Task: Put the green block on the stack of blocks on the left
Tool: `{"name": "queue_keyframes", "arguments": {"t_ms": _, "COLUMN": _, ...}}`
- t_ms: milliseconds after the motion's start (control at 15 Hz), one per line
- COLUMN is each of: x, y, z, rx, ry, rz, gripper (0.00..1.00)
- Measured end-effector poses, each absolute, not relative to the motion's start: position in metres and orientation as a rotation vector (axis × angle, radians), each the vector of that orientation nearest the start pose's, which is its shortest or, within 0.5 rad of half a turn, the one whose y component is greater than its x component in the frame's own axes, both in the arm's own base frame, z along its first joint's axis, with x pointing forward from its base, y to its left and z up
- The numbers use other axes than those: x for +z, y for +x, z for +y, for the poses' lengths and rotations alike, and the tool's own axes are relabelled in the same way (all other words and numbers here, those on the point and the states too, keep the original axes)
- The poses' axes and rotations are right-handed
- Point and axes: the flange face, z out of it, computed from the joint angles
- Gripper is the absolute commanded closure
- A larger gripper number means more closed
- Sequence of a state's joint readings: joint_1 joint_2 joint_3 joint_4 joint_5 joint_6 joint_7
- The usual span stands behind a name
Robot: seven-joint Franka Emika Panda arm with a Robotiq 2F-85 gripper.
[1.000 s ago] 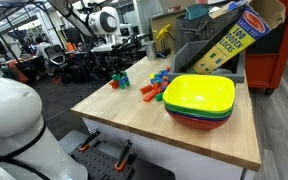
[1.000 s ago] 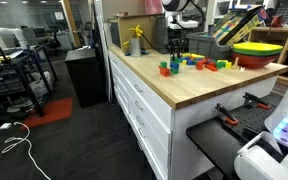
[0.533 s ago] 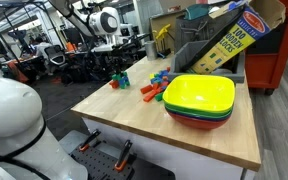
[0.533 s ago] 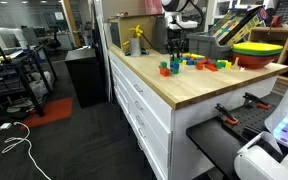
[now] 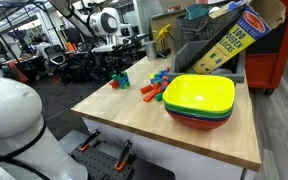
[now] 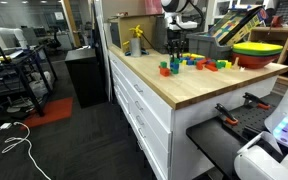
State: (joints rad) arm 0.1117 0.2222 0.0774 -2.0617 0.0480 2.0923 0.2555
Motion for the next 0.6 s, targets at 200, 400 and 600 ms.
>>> {"name": "queue_keyframes", "arguments": {"t_ms": 200, "x": 0.3126, "y": 0.5504, "z": 0.1064, "rx": 0.312, "ry": -3.109, "rz": 0.15, "gripper": 0.27}}
{"name": "queue_keyframes", "arguments": {"t_ms": 400, "x": 0.312, "y": 0.5507, "z": 0.1046, "rx": 0.313, "ry": -3.108, "rz": 0.155, "gripper": 0.05}}
{"name": "queue_keyframes", "arguments": {"t_ms": 600, "x": 0.3135, "y": 0.5523, "z": 0.1027, "rx": 0.307, "ry": -3.107, "rz": 0.161, "gripper": 0.0}}
